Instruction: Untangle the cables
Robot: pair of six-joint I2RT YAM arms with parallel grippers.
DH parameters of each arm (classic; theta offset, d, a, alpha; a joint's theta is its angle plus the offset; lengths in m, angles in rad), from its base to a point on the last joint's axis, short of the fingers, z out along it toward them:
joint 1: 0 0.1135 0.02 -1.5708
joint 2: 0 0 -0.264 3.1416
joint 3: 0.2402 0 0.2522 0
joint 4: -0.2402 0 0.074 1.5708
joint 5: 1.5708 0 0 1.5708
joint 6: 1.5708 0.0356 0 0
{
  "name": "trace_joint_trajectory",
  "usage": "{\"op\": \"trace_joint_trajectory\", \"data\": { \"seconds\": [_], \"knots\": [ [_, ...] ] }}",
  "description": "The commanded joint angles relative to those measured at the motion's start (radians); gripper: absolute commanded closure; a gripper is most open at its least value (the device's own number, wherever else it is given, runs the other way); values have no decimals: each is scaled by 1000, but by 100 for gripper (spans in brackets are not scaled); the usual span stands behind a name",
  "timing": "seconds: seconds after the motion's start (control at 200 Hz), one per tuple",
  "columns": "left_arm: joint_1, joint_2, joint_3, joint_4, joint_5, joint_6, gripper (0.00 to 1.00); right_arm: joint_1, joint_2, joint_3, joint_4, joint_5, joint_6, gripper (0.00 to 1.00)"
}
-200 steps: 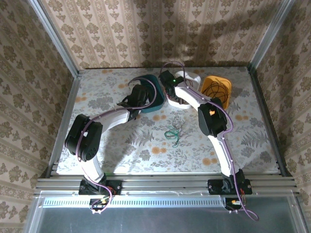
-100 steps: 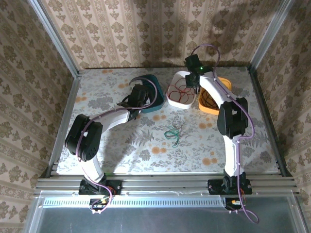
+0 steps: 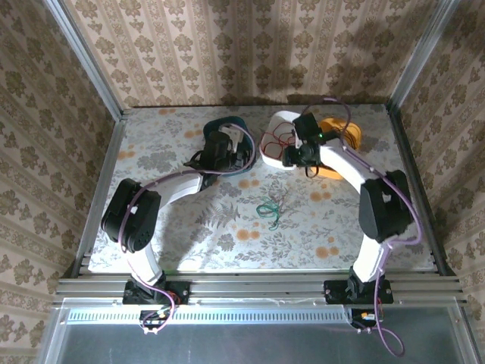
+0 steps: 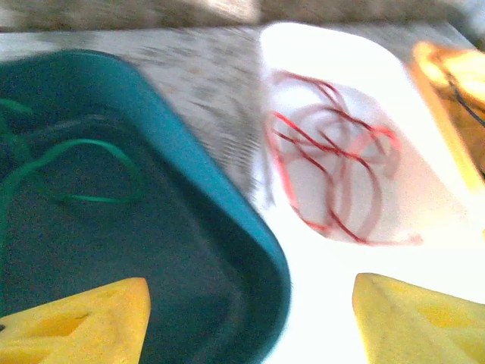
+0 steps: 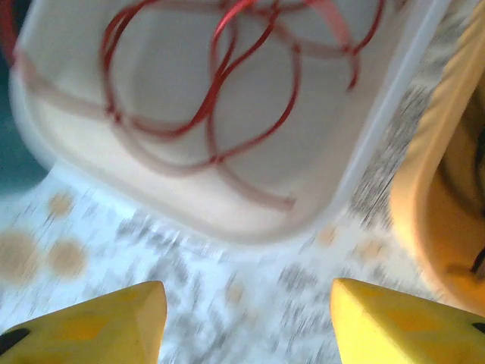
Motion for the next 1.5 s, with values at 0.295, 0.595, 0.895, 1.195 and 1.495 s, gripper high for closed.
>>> {"op": "trace_joint_trajectory", "data": {
  "seconds": [0.295, 0.595, 0.895, 1.195, 1.495],
  "knots": [
    [8, -77, -216, 87, 42, 23, 28, 210, -5, -169, -40, -207, -94, 42],
    [10, -109, -248, 88, 24, -12, 28, 211, 123, -58, -58, -76, -133, 47],
    [-9, -134, -240, 27, 56, 66, 26, 221, 171, -38, -35, -88, -128, 87],
    [-77, -86, -172, 82, 135, 161, 20, 118, -1, -106, 109, -209, -45, 100],
    [-77, 2, -94, 174, 226, 127, 24, 25, -71, -107, 175, -368, 58, 100]
  ]
}}
